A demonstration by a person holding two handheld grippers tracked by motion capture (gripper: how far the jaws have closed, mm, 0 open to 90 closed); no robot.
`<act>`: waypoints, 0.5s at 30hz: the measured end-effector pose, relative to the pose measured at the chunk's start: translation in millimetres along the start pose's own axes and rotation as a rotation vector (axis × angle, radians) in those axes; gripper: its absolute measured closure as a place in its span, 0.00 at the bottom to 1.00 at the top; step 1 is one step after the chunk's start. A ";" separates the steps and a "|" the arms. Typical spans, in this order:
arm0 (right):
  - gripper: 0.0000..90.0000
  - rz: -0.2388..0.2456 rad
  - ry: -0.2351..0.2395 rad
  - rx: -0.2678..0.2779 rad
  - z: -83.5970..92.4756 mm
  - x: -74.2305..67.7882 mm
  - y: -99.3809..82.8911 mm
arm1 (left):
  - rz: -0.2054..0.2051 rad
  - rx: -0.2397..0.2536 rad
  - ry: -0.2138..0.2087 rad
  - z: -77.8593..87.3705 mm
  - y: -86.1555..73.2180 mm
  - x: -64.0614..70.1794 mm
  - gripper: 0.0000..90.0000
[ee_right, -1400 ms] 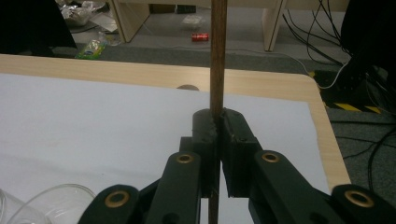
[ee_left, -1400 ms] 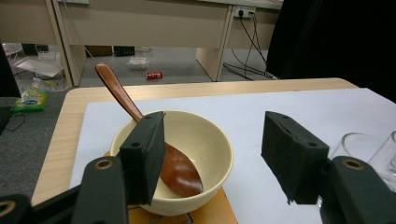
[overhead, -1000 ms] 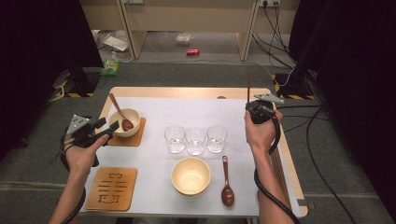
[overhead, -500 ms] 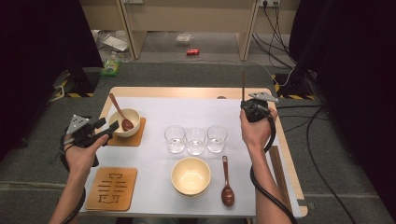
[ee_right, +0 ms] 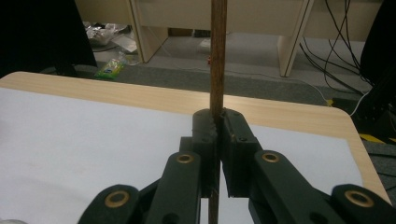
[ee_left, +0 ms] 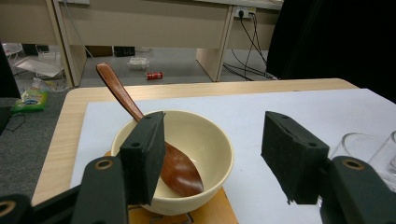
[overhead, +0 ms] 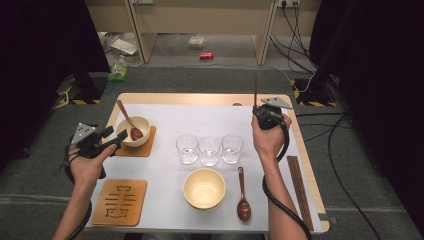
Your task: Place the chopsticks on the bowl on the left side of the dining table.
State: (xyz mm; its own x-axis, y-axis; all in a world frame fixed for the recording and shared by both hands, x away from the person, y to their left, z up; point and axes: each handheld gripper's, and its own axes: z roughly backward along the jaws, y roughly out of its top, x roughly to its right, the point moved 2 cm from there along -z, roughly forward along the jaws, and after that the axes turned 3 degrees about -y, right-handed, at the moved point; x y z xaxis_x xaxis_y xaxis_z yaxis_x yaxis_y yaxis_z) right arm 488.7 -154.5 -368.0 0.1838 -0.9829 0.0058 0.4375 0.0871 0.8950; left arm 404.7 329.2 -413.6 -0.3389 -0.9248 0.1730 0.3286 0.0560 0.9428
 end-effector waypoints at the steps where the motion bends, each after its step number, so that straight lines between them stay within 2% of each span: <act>1: 0.94 -0.004 0.002 0.000 -0.3 -0.8 0.2 | 0.000 0.000 0.000 0.1 0.0 0.0 0.44; 15: 0.94 0.005 0.013 0.023 -5.9 -12.5 3.3 | -0.001 -0.003 -0.003 -0.2 -0.6 0.3 0.44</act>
State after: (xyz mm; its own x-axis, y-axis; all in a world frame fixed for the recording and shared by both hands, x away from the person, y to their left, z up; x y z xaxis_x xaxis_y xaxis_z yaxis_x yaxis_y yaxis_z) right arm 493.0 -140.9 -367.7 0.1972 -0.9804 0.0044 0.4162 0.0878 0.9050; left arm 404.5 328.8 -414.1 -0.3415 -0.9238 0.1730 0.3310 0.0541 0.9421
